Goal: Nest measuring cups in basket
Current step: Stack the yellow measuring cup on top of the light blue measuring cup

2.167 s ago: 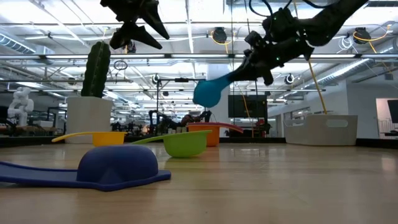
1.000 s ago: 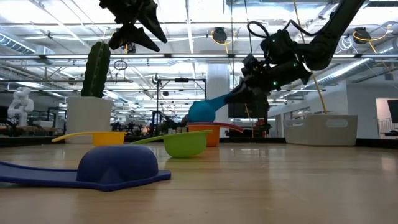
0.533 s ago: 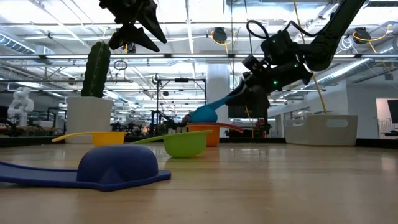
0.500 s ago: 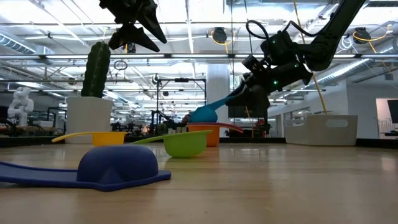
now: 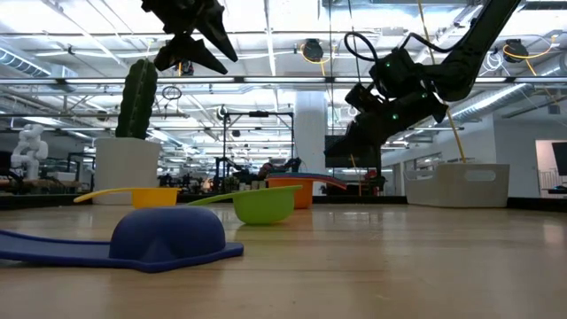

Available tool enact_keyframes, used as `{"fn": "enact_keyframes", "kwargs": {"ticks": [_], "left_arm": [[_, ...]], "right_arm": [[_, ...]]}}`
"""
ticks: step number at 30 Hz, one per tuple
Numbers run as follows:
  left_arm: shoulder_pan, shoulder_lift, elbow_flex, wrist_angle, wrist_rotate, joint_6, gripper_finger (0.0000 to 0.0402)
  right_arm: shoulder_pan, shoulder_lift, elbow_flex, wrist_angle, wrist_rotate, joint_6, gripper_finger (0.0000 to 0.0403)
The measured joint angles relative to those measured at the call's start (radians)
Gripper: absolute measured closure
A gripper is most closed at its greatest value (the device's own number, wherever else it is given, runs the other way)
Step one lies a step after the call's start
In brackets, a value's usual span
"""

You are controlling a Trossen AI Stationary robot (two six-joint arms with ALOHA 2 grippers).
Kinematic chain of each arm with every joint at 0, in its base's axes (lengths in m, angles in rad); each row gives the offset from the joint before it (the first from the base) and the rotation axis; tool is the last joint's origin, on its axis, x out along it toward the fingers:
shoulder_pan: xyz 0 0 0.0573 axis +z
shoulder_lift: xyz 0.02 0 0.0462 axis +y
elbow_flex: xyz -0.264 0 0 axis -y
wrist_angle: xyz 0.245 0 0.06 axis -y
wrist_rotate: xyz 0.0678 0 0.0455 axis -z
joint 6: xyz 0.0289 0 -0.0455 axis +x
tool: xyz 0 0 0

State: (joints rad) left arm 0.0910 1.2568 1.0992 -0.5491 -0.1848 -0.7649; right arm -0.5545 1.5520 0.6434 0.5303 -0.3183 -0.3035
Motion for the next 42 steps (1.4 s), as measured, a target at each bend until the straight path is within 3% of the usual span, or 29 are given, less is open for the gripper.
{"fn": "enact_keyframes", "kwargs": {"ticks": [7, 16, 20, 24, 28, 34, 38, 42], "left_arm": [[0.0, 0.0, 0.0, 0.011, 0.016, -0.027, 0.0263], [0.0, 0.0, 0.0, -0.03, 0.053, -0.007, 0.0263], [0.0, 0.0, 0.0, -0.143, 0.053, -0.015, 0.0263], [0.003, 0.0, 0.0, -0.37, 0.078, -0.12, 0.0263], [0.026, -0.001, -0.02, -0.543, 0.16, -0.216, 0.0263], [0.066, -0.001, -0.152, -0.549, 0.404, -0.213, 0.0263], [0.071, -0.001, -0.243, -0.543, 0.464, -0.257, 0.0263], [0.067, -0.001, -0.267, -0.541, 0.499, -0.199, 0.0262]], "right_arm": [[0.0, -0.07, -0.001, -0.022, 0.001, 0.118, 0.0228], [0.001, -0.373, 0.0, -0.178, 0.002, 0.38, 0.0228], [0.001, -0.496, 0.0, -0.247, 0.001, 0.506, 0.0229], [0.001, -0.591, 0.0, -0.304, 0.001, 0.638, 0.0229], [0.001, -0.649, 0.0, -0.37, 0.001, 0.79, 0.0229], [0.003, -0.664, 0.0, -0.442, -0.049, 0.971, 0.0229], [0.029, -0.664, 0.0, -0.439, -0.053, 1.039, 0.0229], [0.071, -0.664, 0.0, -0.438, -0.049, 1.086, 0.0229]]}}
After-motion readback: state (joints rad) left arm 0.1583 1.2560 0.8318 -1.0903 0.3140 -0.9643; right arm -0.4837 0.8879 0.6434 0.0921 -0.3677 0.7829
